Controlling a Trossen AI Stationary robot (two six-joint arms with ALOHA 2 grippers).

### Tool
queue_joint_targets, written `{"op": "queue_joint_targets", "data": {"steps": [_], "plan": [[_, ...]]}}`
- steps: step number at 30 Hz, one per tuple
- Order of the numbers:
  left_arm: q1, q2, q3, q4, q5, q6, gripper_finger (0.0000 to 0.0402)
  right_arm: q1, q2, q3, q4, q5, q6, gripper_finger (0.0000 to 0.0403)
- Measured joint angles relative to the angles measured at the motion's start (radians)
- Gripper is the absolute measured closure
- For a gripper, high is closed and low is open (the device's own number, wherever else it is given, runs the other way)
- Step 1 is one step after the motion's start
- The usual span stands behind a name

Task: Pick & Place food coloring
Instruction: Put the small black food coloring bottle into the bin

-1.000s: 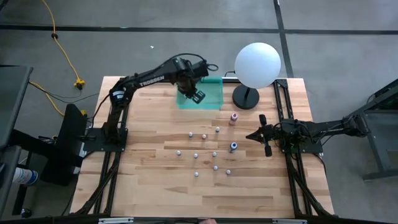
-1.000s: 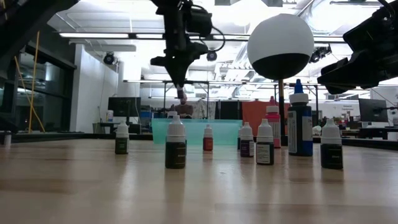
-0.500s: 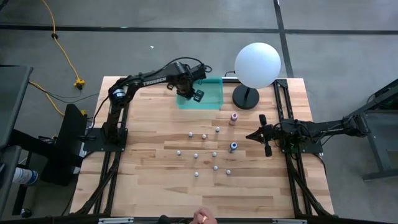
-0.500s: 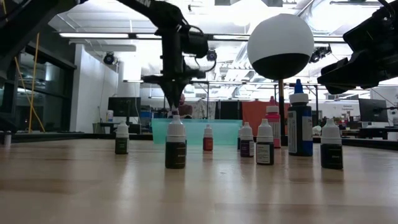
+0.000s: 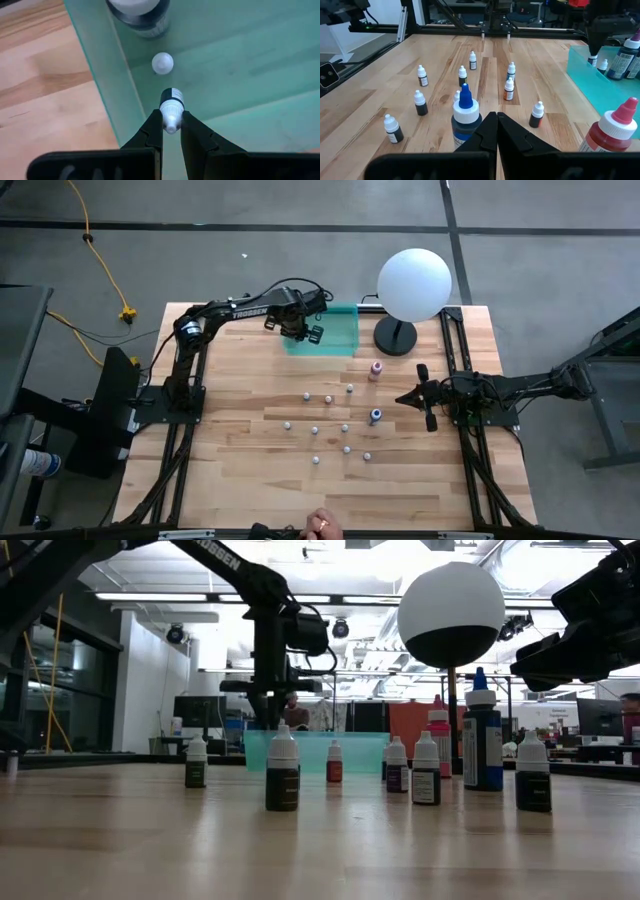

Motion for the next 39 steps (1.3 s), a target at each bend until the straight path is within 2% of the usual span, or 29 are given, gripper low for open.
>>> {"op": "queue_joint_targets", "data": {"steps": [7,19,29,39], "plan": [[0.012,0.0,-0.039,0.057,0.0,-0.015,0.0373,0.0,0.0,0.0,0.0,0.0,0.0,0.0402],[0.011,0.024,-0.041,0.063,0.008,-0.014,0.0373,0.0,0.0,0.0,0.0,0.0,0.0,0.0402],[0.011,0.024,-0.04,0.074,0.008,0.033,0.0342,0.0,0.0,0.0,0.0,0.0,0.0,0.0402],[0.011,0.024,-0.04,0.062,0.009,0.039,0.0338,0.0,0.0,0.0,0.0,0.0,0.0,0.0402]]}}
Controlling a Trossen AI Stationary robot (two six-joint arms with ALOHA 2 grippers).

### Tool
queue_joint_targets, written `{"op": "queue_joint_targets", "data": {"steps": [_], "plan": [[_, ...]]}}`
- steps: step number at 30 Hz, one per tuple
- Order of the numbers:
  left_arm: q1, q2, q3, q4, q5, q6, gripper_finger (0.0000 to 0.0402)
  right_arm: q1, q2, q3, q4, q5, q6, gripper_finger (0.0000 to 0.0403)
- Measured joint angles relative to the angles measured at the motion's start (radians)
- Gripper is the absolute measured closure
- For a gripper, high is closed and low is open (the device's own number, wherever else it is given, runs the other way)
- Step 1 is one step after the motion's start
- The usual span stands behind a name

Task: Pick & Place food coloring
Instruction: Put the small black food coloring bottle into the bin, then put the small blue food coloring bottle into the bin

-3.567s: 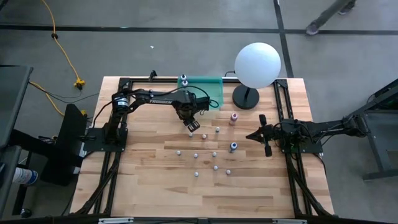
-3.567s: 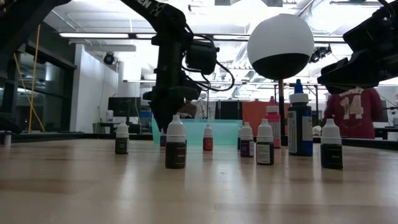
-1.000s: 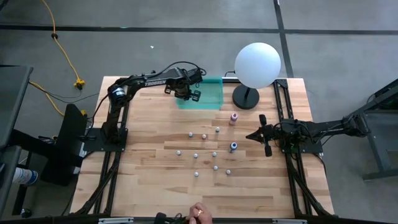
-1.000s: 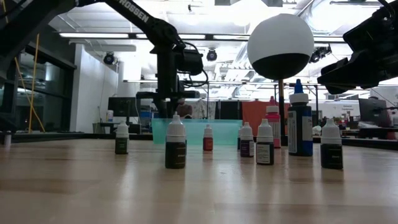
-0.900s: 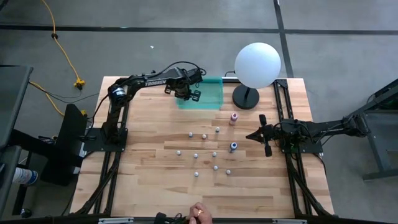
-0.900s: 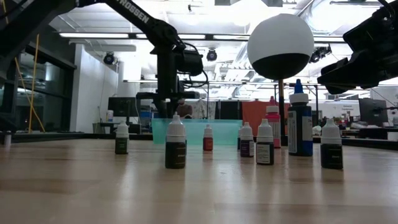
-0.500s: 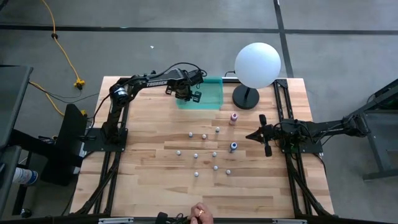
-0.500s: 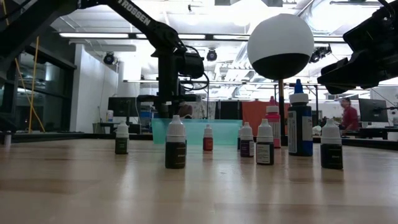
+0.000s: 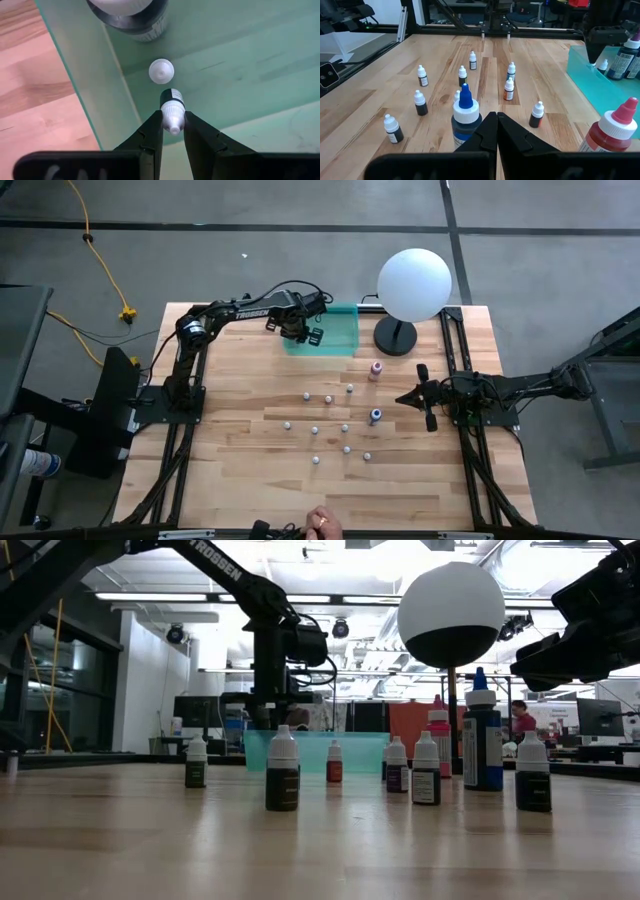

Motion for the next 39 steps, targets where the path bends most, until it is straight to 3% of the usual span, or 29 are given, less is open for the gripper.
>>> {"op": "queue_joint_targets", "data": {"steps": [17,30,39], "plan": [[-0.003,0.0,0.0,-0.013,0.022,0.045,0.0334,0.0,0.0,0.0,0.0,0.0,0.0,0.0402],[-0.007,-0.001,0.0,-0.015,0.017,0.052,0.0234,0.0,0.0,0.0,0.0,0.0,0.0,0.0402],[-0.007,-0.01,0.123,-0.101,-0.01,0.139,0.0218,0.0,0.0,0.0,0.0,0.0,0.0,0.0402]]}}
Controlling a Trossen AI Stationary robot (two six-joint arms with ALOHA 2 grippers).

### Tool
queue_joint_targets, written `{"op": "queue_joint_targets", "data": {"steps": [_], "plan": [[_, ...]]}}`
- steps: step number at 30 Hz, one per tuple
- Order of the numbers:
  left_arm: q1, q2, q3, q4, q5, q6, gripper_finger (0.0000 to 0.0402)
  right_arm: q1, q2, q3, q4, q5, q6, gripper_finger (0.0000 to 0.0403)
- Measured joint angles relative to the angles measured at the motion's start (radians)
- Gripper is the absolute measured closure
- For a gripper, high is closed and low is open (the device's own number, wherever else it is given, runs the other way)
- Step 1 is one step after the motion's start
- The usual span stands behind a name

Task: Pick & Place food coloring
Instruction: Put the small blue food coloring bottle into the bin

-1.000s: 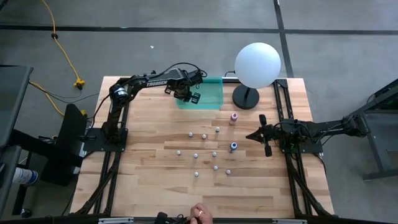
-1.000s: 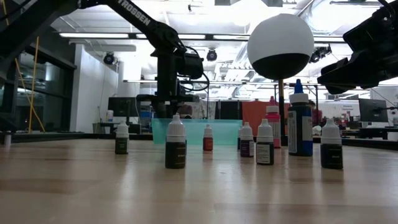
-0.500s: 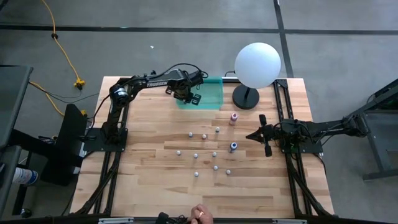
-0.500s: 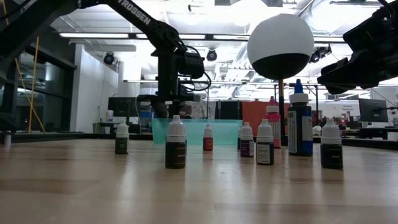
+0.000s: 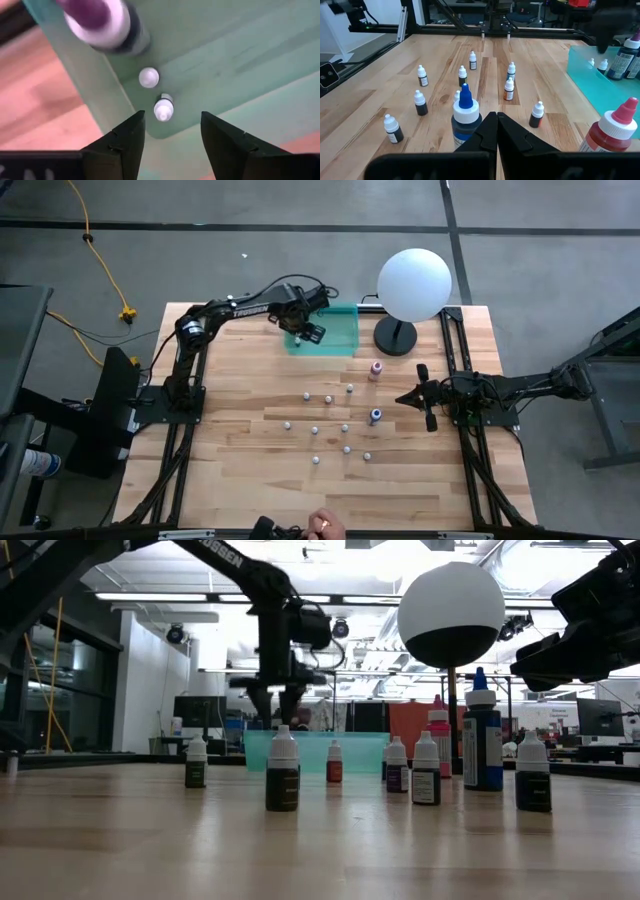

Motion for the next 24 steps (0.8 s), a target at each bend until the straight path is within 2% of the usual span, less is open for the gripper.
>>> {"op": "queue_joint_targets", "data": {"steps": [8,11,17,24], "plan": [[-0.032,-0.024,0.257,-0.19,-0.147,0.065,0.0218,0.0,0.0,0.0,0.0,0.0,0.0,0.0402],[-0.069,-0.054,0.314,-0.258,-0.182,0.092,0.0218,0.0,0.0,0.0,0.0,0.0,0.0,0.0402],[-0.183,-0.123,0.323,-0.348,-0.186,0.116,0.0218,0.0,0.0,0.0,0.0,0.0,0.0,0.0402],[-0.347,-0.126,0.32,-0.495,-0.185,0.151,0.0218,0.0,0.0,0.0,0.0,0.0,0.0,0.0402]]}}
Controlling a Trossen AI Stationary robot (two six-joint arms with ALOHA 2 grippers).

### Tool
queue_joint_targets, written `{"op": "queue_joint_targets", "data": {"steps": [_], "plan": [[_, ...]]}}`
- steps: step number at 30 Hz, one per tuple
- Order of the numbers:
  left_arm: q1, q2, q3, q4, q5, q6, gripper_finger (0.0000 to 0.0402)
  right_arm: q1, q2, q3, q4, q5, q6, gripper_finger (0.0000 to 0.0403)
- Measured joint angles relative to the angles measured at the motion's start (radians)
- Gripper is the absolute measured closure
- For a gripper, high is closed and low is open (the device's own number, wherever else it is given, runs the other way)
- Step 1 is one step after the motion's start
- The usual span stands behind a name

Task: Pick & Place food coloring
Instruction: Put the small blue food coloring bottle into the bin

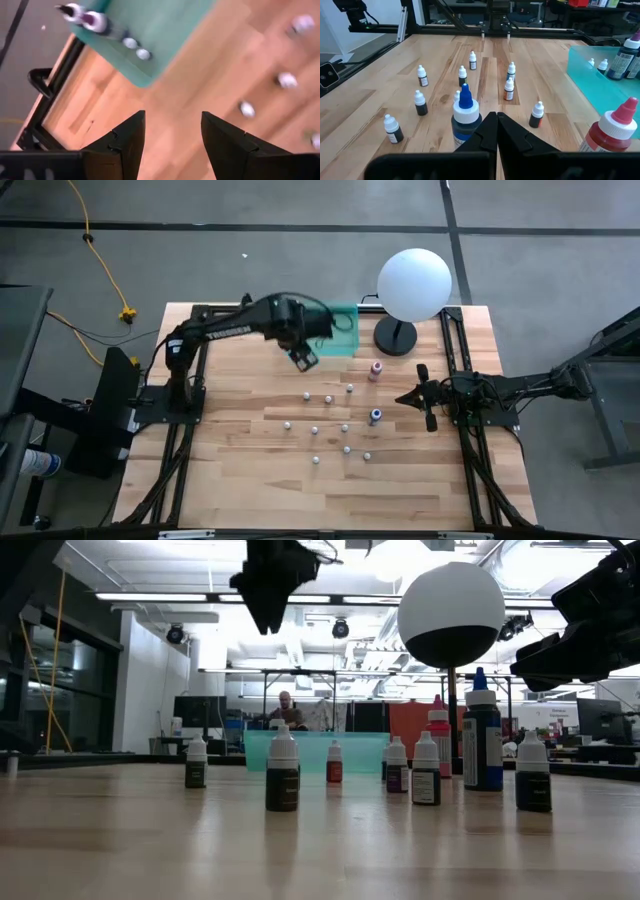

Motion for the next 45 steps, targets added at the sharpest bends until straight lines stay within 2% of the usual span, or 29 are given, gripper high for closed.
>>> {"op": "queue_joint_targets", "data": {"steps": [8,11,14,19,25,33,37,45], "plan": [[-0.147,-0.035,-0.16,0.064,0.051,0.051,0.0218,0.0,0.0,0.0,0.0,0.0,0.0,0.0402],[-0.186,-0.061,-0.254,0.164,0.076,0.052,0.0218,0.0,0.0,0.0,0.0,0.0,0.0,0.0402],[-0.215,-0.102,-0.377,0.266,0.147,0.072,0.0218,0.0,0.0,0.0,0.0,0.0,0.0,0.0402],[-0.223,-0.167,-0.577,0.475,0.226,0.077,0.0218,0.0,0.006,0.0,0.0,0.0,0.0,0.0402],[-0.195,-0.176,-0.698,0.573,0.254,0.104,0.0218,0.0,0.014,0.0,0.0,0.0,0.0,0.0402],[-0.148,-0.154,-0.728,0.642,0.258,0.122,0.0218,0.0,0.013,0.0,0.0,0.0,0.0,0.0402],[-0.12,-0.126,-0.723,0.664,0.299,0.121,0.0218,0.0,0.013,0.0,0.0,0.0,0.0,0.0402],[-0.111,-0.008,-0.578,0.546,0.3,0.072,0.0218,0.0,0.013,0.0,0.0,0.0,0.0,0.0402]]}}
